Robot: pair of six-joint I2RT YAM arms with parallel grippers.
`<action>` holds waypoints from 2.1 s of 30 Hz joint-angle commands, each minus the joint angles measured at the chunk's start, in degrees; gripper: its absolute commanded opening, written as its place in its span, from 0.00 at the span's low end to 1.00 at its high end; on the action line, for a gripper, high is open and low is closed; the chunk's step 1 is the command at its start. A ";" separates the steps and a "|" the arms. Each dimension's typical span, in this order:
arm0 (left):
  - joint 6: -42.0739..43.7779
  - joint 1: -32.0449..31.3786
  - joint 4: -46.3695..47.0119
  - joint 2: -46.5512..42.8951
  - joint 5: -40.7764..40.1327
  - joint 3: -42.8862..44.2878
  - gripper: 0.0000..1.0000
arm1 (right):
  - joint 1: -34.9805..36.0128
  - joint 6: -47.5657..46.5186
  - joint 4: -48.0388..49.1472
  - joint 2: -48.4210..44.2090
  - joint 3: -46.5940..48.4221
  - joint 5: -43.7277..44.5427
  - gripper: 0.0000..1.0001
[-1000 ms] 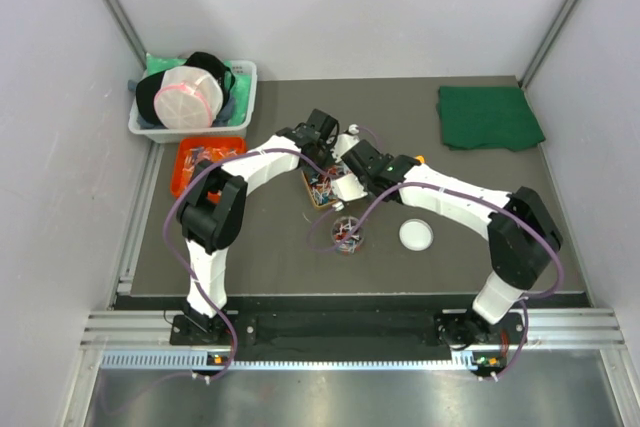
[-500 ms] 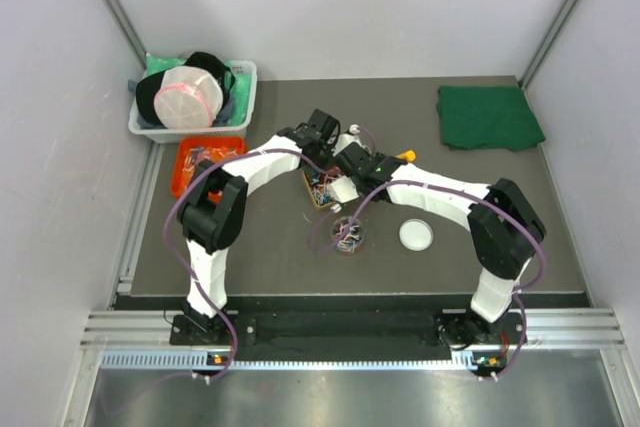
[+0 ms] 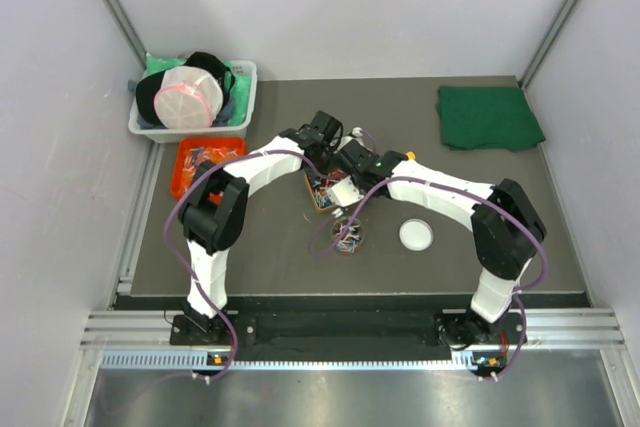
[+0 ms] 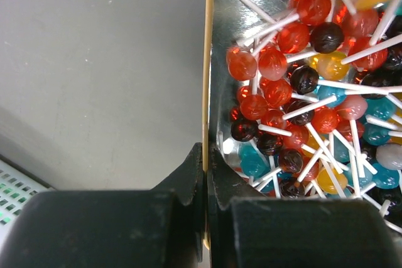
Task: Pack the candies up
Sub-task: Scoop the fake candies from the storage box.
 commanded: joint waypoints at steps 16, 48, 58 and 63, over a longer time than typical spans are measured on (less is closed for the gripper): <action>0.05 -1.60 1.51 -1.97 4.85 2.43 0.00 | -1.05 5.93 7.49 2.10 -2.02 -12.42 0.00; -0.92 -1.60 1.95 -3.64 4.06 -0.21 0.00 | 1.07 24.12 9.59 4.13 -4.05 -17.25 0.00; -1.09 -1.69 2.22 -3.99 3.97 -1.08 0.00 | -0.07 28.86 7.14 3.77 -3.18 -19.97 0.00; -1.09 -1.60 2.13 -4.17 3.97 -1.43 0.00 | -1.21 31.24 4.86 3.69 -1.33 -21.73 0.00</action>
